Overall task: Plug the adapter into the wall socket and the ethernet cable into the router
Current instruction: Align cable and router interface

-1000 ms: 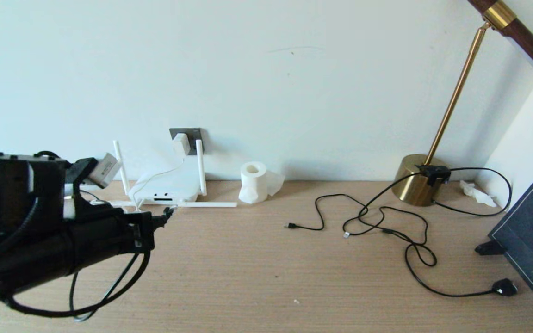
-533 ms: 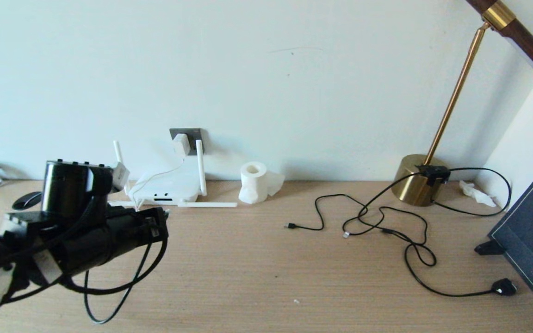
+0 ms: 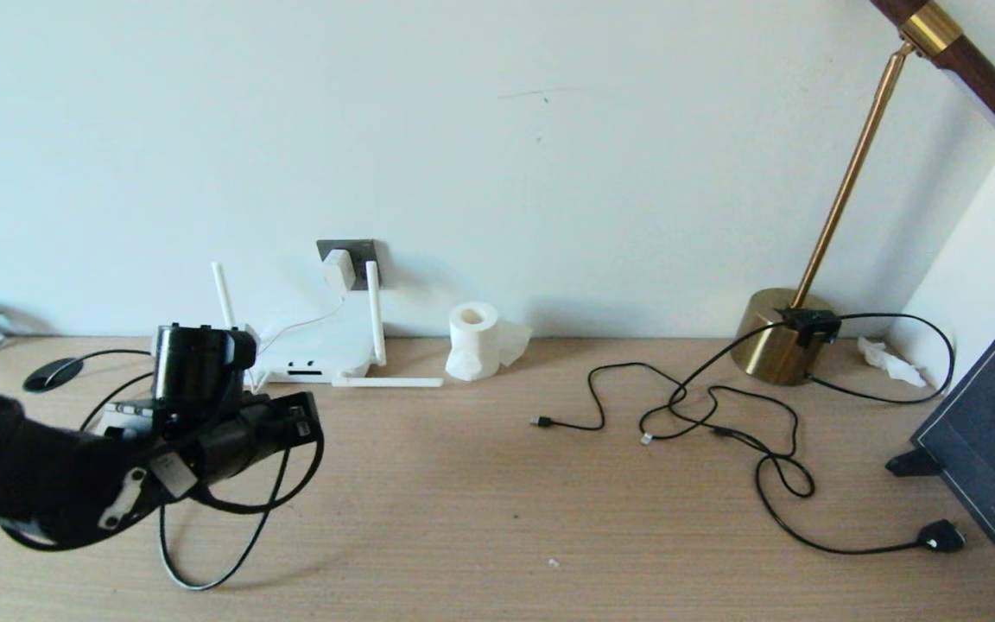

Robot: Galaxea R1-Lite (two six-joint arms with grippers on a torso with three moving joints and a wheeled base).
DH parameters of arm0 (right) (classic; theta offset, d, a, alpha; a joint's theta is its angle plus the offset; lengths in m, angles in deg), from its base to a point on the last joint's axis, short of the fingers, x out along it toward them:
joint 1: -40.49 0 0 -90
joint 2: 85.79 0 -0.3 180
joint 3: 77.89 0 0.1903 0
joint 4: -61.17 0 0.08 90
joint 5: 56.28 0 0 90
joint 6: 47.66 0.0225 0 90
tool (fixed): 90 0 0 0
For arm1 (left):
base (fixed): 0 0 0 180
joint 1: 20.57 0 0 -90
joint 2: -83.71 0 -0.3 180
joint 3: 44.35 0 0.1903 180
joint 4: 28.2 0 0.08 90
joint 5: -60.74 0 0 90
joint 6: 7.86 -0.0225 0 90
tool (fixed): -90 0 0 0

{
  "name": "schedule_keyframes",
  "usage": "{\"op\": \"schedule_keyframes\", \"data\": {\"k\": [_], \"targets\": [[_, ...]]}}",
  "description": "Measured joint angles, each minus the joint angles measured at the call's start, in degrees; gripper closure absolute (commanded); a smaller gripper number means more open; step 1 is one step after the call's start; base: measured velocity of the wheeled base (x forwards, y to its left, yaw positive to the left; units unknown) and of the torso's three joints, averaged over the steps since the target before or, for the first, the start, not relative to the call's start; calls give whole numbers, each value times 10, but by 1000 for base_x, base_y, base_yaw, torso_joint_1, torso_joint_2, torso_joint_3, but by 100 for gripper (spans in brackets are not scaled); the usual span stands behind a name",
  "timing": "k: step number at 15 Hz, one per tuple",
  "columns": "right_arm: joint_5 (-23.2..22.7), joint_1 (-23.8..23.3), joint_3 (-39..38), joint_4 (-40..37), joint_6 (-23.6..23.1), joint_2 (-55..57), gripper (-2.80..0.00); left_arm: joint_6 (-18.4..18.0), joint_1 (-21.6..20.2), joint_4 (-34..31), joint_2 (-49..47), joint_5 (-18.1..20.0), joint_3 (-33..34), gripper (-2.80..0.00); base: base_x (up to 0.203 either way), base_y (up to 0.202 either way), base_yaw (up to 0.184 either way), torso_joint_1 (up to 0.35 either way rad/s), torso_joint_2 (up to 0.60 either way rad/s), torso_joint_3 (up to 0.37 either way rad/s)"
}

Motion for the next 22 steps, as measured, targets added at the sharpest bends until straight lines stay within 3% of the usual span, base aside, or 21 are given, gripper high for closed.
{"op": "schedule_keyframes", "data": {"k": [9,13,22], "targets": [[14,-1,-17,9,18,-17,-280,-82,-86,153,-133,61,-22,0,0,0,0,0,0,0],[-37,-1,-23,-16,104,-17,-280,-86,-90,157,-173,72,-58,0,0,0,0,0,0,0],[-30,-1,-23,-18,107,-17,-280,-87,-90,157,-199,74,-85,0,0,0,0,0,0,0]]}}
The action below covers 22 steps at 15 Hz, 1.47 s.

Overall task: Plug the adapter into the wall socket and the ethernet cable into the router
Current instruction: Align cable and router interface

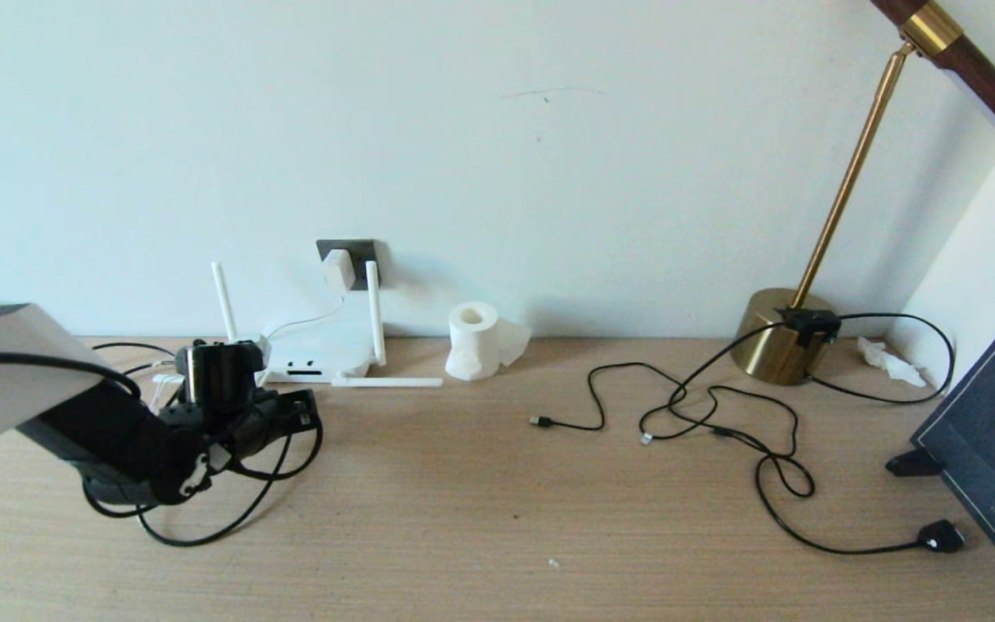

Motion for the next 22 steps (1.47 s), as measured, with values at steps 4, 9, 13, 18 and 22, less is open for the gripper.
{"op": "schedule_keyframes", "data": {"k": [4,9,13,18,22], "targets": [[1,0,0,0,2,0,-280,0,1,0,0,0,-2,0,0,0,0,0,0,0],[1,0,0,0,2,0,-280,-6,4,0,1,0,-5,0,0,0,0,0,0,0],[1,0,0,0,2,0,-280,-50,1,0,15,22,13,0,0,0,0,0,0,0],[2,0,0,0,4,0,-280,-69,-3,0,29,52,20,0,0,0,0,0,0,0],[2,0,0,0,3,0,-280,-76,-3,0,27,58,15,0,0,0,0,0,0,0]]}}
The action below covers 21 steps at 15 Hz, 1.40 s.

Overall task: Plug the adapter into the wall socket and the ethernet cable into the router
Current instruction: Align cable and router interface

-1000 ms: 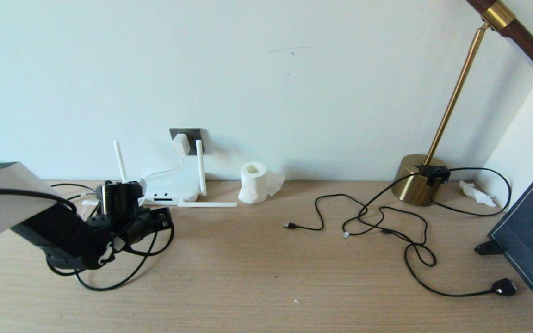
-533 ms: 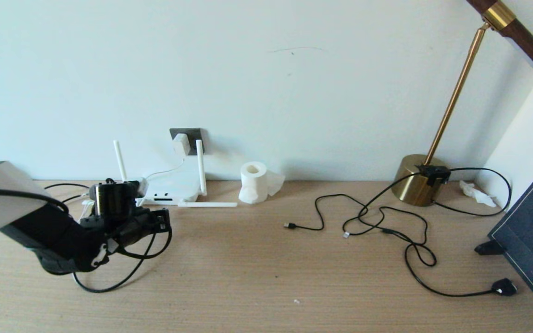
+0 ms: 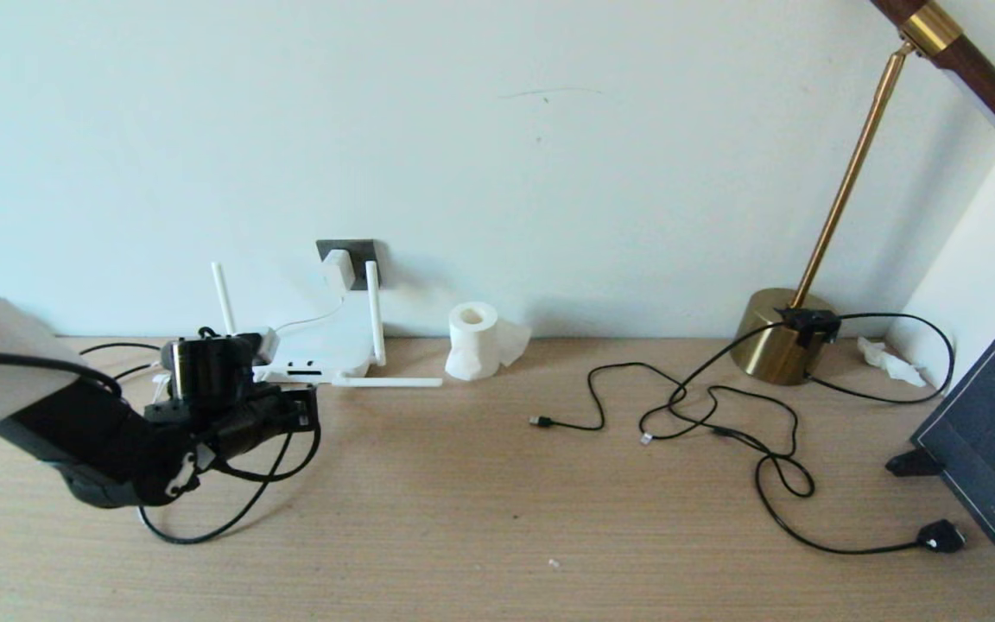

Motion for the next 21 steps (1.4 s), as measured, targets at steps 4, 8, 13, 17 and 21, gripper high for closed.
{"op": "schedule_keyframes", "data": {"k": [4,8,13,17,21], "targets": [[0,0,0,0,0,0,-280,0,0,0,-2,0,-4,0,0,0,0,0,0,0],[0,0,0,0,0,0,-280,0,0,0,-3,0,-4,0,0,0,0,0,0,0],[0,0,0,0,0,0,-280,-1,0,0,-5,0,-4,0,0,0,0,0,0,0],[0,0,0,0,1,0,-280,-3,-6,-1,-6,1,-10,0,0,0,0,0,0,0],[0,0,0,0,1,0,-280,-6,-19,-1,-9,13,-15,0,0,0,0,0,0,0]]}}
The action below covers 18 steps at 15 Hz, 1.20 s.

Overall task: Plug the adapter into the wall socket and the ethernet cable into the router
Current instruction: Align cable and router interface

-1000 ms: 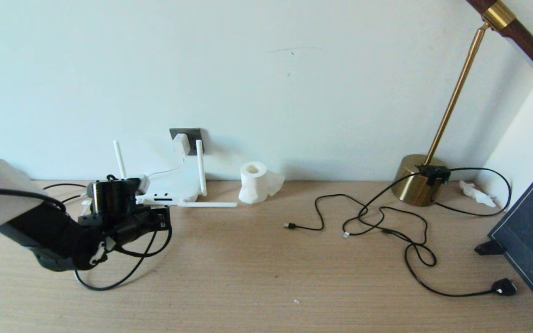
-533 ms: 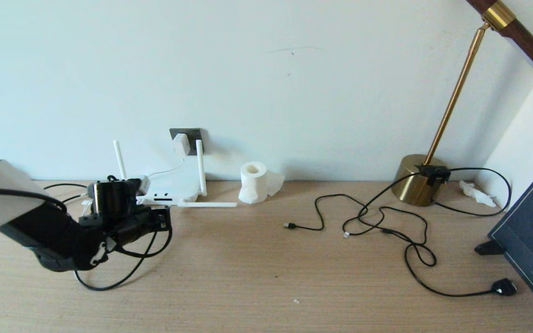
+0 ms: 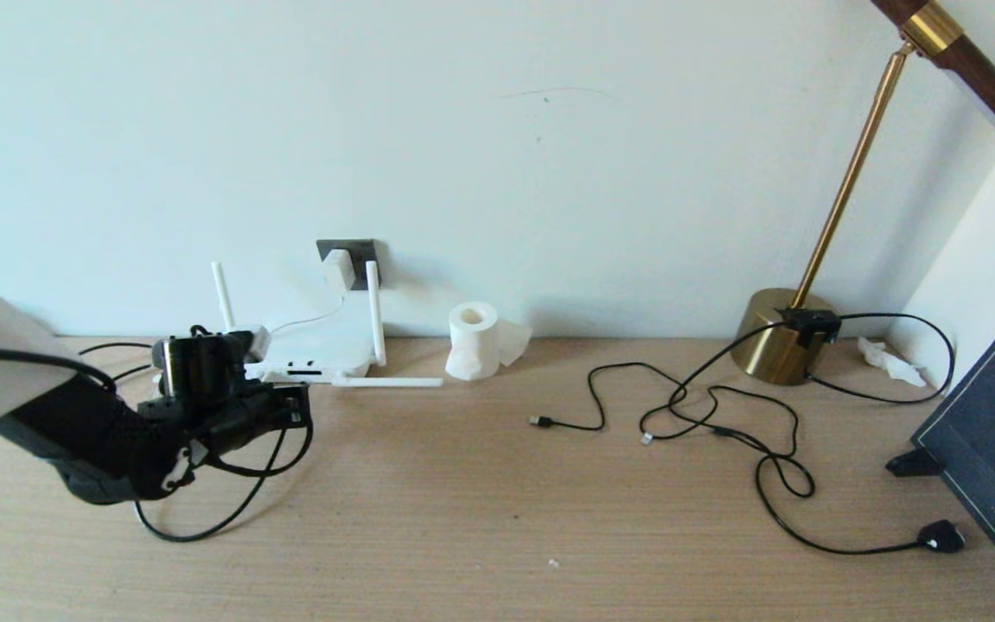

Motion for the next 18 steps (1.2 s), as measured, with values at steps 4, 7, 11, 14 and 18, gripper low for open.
{"op": "schedule_keyframes", "data": {"k": [4,7,11,14,18], "targets": [[0,0,0,0,0,0,-280,0,-3,0,-2,1,-1,0,0,0,0,0,0,0],[0,0,0,0,0,0,-280,-1,-3,-2,-4,1,-5,0,0,0,0,0,0,0],[0,0,0,0,0,0,-280,0,-3,0,-13,2,-9,0,0,0,0,0,0,0],[0,0,0,0,0,0,-280,0,-2,0,-16,2,-10,0,0,0,0,0,0,0],[0,0,0,0,0,0,-280,-1,-3,0,-17,2,-13,0,0,0,0,0,0,0]]}}
